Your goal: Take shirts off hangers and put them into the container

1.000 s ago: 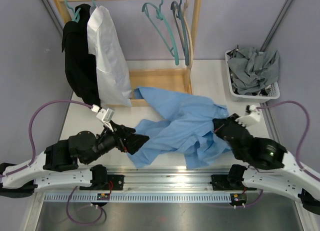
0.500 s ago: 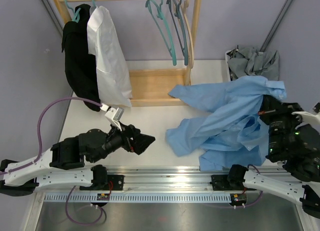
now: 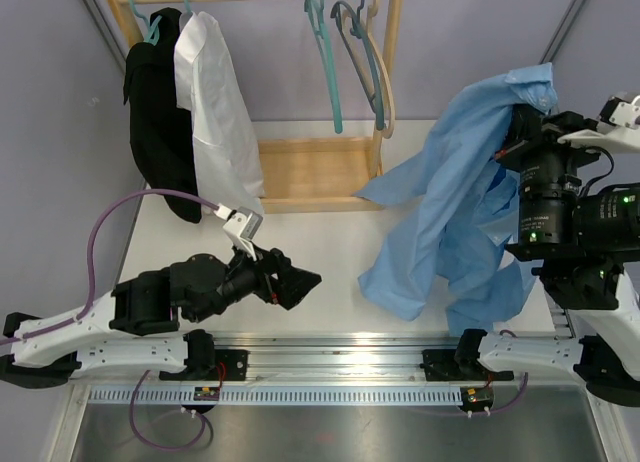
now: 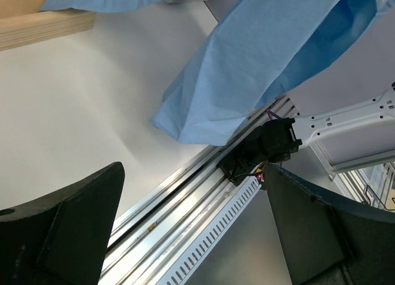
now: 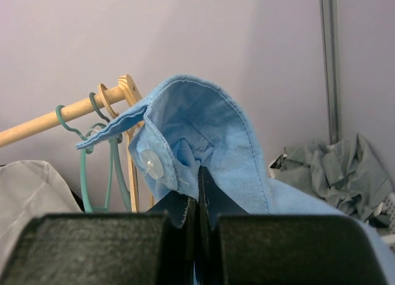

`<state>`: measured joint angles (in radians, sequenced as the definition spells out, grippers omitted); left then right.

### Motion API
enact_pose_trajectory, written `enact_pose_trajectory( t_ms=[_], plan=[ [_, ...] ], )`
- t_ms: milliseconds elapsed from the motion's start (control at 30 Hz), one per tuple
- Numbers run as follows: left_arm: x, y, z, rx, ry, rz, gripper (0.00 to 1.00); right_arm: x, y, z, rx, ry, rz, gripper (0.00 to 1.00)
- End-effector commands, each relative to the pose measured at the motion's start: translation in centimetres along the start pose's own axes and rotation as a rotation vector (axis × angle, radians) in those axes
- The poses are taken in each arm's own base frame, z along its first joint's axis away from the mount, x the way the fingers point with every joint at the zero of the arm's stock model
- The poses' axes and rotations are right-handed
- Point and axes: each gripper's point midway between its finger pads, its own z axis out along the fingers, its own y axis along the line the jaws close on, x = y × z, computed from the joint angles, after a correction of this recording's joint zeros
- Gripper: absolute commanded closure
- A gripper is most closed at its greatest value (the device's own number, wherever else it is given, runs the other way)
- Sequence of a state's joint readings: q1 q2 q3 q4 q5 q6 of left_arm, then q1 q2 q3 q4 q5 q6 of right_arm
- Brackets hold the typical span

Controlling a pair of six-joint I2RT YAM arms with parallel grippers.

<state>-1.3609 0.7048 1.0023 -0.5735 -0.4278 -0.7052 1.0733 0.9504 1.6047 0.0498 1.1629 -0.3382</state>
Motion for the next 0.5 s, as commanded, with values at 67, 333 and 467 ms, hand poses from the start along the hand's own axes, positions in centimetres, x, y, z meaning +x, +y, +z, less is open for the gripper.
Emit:
enact_pose_trajectory(
  t_ms=[67, 333, 467],
  plan=[
    [-2.8, -2.9, -0.6, 0.094, -0.063, -0.021, 0.01, -6.1, 0.5, 0.6, -0.058, -0.12, -0.025, 1.0],
    [-2.9, -3.7, -0.5, 0.119, -0.062, -0.028, 0.01, -1.1, 4.9, 1.7, -0.15, 0.032, -0.191, 1.0],
    [-3.1, -3.6, -1.1, 0.123, -0.072, -0.037, 0.01, 1.4, 4.6, 4.6, -0.139, 0.118, -0.182, 1.0]
  ],
)
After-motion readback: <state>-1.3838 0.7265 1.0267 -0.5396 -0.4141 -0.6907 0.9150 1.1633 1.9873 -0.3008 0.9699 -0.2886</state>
